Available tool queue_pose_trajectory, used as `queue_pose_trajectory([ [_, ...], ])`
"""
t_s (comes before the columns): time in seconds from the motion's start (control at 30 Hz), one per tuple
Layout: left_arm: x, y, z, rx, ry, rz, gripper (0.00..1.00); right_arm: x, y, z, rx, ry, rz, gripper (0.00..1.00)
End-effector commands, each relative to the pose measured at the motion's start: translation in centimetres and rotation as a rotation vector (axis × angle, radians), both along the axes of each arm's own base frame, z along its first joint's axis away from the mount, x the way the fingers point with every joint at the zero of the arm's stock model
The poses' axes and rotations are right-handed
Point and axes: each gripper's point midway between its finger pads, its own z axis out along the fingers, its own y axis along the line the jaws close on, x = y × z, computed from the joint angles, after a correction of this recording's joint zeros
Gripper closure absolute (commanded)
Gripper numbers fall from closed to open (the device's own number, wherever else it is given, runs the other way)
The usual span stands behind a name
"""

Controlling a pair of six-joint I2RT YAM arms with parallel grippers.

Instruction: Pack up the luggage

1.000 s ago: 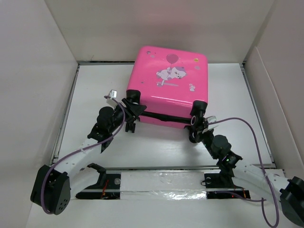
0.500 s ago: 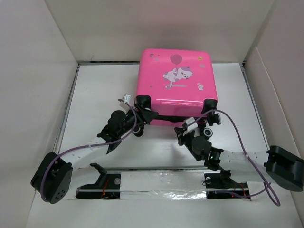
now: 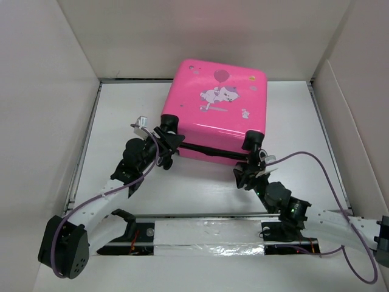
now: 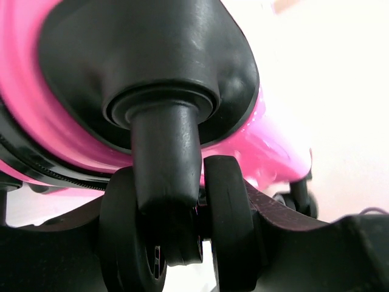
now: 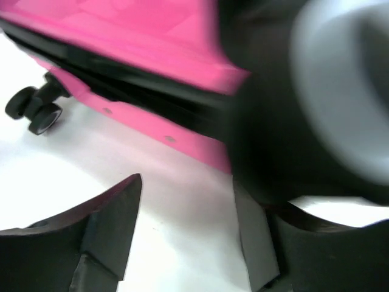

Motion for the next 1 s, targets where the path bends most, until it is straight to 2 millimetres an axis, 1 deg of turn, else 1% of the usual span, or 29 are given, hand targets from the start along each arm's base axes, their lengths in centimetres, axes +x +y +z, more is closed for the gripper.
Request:
queue_pose_trajectory([
  [0.0,0.7,4.4,15.9,-0.155,-0.513,0.141,1.00,-0.5,-1.8,-1.9,-0.017,0.076,-0.032,0.28],
  [0.07,0.5,4.5,16.1,-0.187,-0.526,0.119,1.00,-0.9,-1.7,-1.3,0.017,0.051,-0.002,0.23],
  [0.1,0.5,4.8,16.1,-0.194,-0.526,0.121,1.00,-0.8,-2.0,-1.3,0.026,0.052,-0.017,0.23],
  [0.2,0.6,4.4,15.3,-0.195,-0.510,0.099,1.00,-0.7,-2.4,-1.1,0.034,0.047,-0.026,0.23],
  [0.23,0.6,4.4,15.1,-0.194,-0.507,0.097,1.00,-0.3,-2.8,-1.0,0.031,0.046,-0.049,0.23],
  [0.27,0.6,4.2,14.8,-0.195,-0.504,0.089,1.00,0.0,-2.9,-0.9,0.021,0.042,-0.055,0.25],
  [0.3,0.5,4.2,14.8,-0.199,-0.505,0.084,1.00,0.2,-2.8,-0.7,0.014,0.034,-0.051,0.32],
  [0.33,0.5,4.0,14.6,-0.202,-0.502,0.077,1.00,0.7,-2.6,0.2,0.021,0.000,-0.037,0.34],
  [0.37,0.4,3.8,14.4,-0.210,-0.499,0.060,1.00,1.0,-2.3,-0.1,-0.002,0.006,-0.028,0.36],
  [0.4,0.4,3.6,14.2,-0.212,-0.495,0.051,1.00,1.4,-2.0,0.2,-0.012,-0.003,-0.017,0.40],
  [0.43,0.4,3.4,14.1,-0.216,-0.492,0.041,1.00,1.6,-1.2,0.8,-0.012,-0.023,0.025,0.41],
  [0.47,0.3,3.1,13.9,-0.220,-0.489,0.021,1.00,2.0,-1.1,0.8,-0.025,-0.019,0.030,0.41],
  [0.5,0.3,3.0,13.7,-0.229,-0.483,0.010,1.00,2.1,-0.6,0.1,-0.058,0.003,0.051,0.42],
  [0.53,0.3,2.8,13.4,-0.231,-0.476,0.004,1.00,2.3,-0.1,0.8,-0.047,-0.014,0.055,0.41],
  [0.63,0.4,2.4,12.7,-0.230,-0.460,-0.013,1.00,3.0,0.3,1.3,-0.036,-0.049,0.056,0.41],
  [0.7,0.4,2.4,12.4,-0.228,-0.456,-0.012,1.00,3.8,-0.2,1.6,-0.030,-0.068,0.032,0.41],
  [0.73,0.2,2.1,12.5,-0.229,-0.457,-0.021,1.00,4.1,0.3,1.9,-0.026,-0.076,0.054,0.41],
  [0.8,0.2,2.1,12.6,-0.228,-0.460,-0.020,1.00,4.3,0.8,2.2,-0.034,-0.088,0.075,0.41],
  [0.97,-0.1,1.7,12.7,-0.222,-0.464,-0.027,1.00,5.3,1.0,3.9,-0.011,-0.153,0.056,0.41],
])
